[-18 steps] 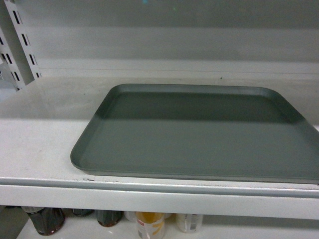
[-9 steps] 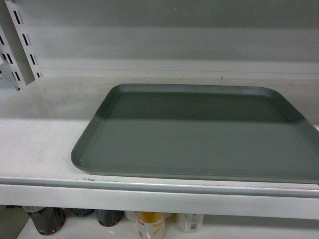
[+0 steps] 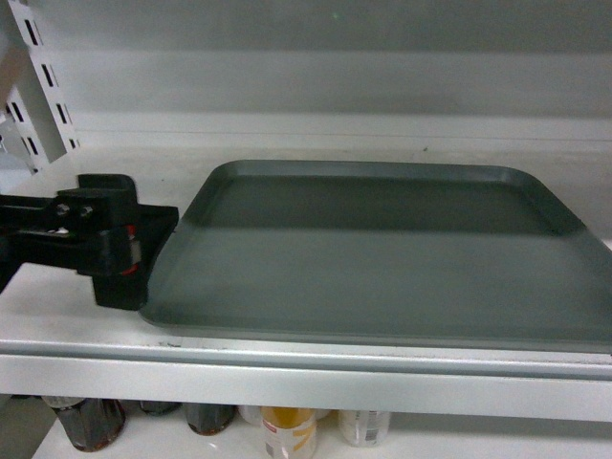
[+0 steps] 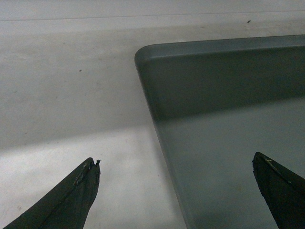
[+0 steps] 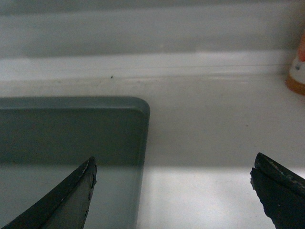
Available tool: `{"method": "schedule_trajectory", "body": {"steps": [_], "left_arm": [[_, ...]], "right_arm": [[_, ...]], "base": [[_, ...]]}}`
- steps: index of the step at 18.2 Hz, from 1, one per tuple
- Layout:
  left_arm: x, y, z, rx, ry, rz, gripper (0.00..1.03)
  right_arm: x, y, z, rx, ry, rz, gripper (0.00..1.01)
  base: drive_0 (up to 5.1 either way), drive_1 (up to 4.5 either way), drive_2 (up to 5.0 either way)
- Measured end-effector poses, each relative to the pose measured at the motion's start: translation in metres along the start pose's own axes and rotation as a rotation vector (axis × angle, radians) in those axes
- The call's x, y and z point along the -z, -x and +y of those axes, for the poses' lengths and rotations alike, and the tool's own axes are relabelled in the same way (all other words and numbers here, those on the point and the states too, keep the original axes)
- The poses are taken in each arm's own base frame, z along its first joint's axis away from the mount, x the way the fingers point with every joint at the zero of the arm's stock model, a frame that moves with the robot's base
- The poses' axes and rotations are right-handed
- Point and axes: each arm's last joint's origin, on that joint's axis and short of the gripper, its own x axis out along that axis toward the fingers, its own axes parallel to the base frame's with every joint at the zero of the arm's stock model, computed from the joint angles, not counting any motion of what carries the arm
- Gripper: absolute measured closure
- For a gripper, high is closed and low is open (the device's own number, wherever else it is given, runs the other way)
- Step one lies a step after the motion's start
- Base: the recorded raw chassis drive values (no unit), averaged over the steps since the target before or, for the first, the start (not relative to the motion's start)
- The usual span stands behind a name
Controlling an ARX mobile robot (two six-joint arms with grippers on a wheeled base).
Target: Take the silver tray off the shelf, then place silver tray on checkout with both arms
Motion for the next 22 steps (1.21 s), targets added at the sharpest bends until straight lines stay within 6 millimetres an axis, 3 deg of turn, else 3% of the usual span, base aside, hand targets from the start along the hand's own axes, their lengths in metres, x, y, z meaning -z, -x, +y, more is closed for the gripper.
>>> {"method": "schedule_trajectory", "body": {"steps": [2,6,12,22], "left_arm": [[-0.015,-0.035,0.000,-0.007,0.013,0.035,0.05],[-0.013,-0.053,-0.010,0.006,0.055,0.114,0.05],[-0.008,-0.066,-0.011,-0.011,0.075,0.190,0.05],[0.002,-0.077,-0.011,-0.016,0.069,0.211,0.05]], "right_arm": [[0.007,-0.026,0.009,-0.043,0.003,0.120,0.03],[0.013,-0.048,0.016,-0.038,0.000,0.196,0.03],[0.013,-0.068,0.019,-0.004,-0.026,0.300,0.03],[0.021,-0.085,0.025,0.019,-0.023,0.361,0.03]], "base": [[0.0,0.00,0.0],[0.0,0.00,0.0],[0.0,0.00,0.0],[0.0,0.00,0.0]]}}
